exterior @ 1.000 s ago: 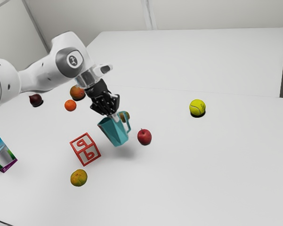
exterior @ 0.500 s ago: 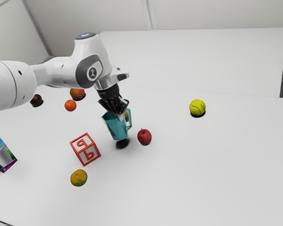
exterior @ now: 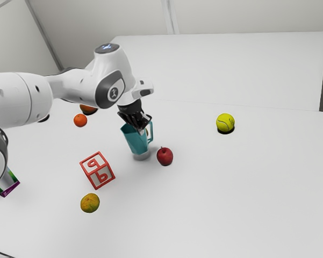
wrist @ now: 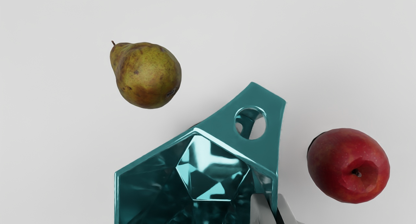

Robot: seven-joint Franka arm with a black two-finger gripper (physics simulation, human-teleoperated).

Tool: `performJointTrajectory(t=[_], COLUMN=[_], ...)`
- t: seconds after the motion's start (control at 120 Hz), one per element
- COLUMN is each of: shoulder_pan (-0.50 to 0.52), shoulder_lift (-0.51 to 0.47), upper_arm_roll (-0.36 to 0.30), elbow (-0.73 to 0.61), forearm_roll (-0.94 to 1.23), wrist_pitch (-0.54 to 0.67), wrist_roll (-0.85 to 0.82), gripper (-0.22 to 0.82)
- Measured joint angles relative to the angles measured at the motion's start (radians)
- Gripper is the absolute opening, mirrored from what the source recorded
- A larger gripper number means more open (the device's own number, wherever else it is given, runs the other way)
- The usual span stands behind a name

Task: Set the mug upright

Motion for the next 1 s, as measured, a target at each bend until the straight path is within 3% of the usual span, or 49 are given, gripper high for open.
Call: performJointTrajectory(t=[0.792, 1.0], shoulder_pan=[0.000, 0.000], shoulder_lift=[-0.020, -0.025], upper_arm_roll=[0.000, 0.000], elbow=[-0.082, -0.081], forearm_roll=[-0.008, -0.011], wrist_pitch=[0.012, 0.014], wrist_roll=[-0.014, -0.012], gripper=[-0.18, 0.24])
